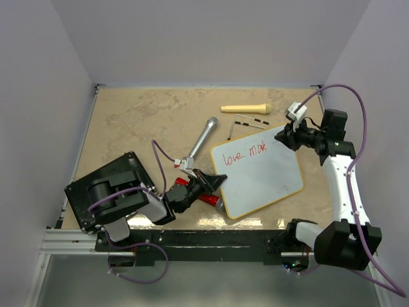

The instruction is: Write a sentence on the whiteboard

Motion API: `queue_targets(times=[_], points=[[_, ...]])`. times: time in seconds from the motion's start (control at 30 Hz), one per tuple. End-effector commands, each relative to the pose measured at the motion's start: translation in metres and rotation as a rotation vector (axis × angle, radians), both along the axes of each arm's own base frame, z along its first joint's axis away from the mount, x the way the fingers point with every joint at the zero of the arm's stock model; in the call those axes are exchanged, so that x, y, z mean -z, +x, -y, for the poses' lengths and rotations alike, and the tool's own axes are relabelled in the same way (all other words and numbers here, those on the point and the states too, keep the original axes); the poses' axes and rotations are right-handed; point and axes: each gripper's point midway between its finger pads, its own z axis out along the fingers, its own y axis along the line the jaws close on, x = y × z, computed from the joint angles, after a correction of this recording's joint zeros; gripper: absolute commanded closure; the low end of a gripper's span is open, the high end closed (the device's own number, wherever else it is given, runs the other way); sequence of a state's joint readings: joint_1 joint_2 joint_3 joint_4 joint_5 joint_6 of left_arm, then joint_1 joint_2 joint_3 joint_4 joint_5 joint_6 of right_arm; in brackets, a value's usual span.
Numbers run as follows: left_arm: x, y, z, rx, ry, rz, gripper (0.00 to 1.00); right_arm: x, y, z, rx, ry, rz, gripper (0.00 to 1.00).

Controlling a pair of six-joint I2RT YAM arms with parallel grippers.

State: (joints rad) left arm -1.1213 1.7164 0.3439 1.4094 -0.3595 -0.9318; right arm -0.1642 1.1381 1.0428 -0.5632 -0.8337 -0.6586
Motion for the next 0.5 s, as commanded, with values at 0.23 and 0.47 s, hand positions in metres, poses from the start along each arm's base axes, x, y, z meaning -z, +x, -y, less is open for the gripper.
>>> queue_targets(times=[0.23,0.47], points=[[0.007,-0.004,-0.001,0.029,0.119,0.130,1.00,0.003,0.000,-0.005,-0.075,0.043,0.006,1.00],[0.006,-0.004,-0.001,0.029,0.114,0.130,1.00,0.015,0.003,-0.005,-0.071,0.054,-0.029,1.00]])
